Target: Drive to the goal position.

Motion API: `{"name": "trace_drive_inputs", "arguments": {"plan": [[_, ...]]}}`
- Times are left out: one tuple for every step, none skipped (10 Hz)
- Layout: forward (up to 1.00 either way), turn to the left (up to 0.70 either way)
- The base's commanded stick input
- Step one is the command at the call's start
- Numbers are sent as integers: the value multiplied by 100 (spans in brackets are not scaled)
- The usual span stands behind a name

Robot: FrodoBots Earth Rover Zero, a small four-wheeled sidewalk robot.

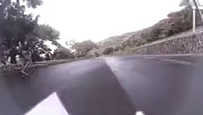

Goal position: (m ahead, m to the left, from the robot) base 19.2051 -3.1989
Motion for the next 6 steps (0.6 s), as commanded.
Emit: {"name": "trace_drive_inputs", "arguments": {"plan": [[70, 0], [70, 0], [70, 0], [70, 0], [70, 0], [70, 0]]}}
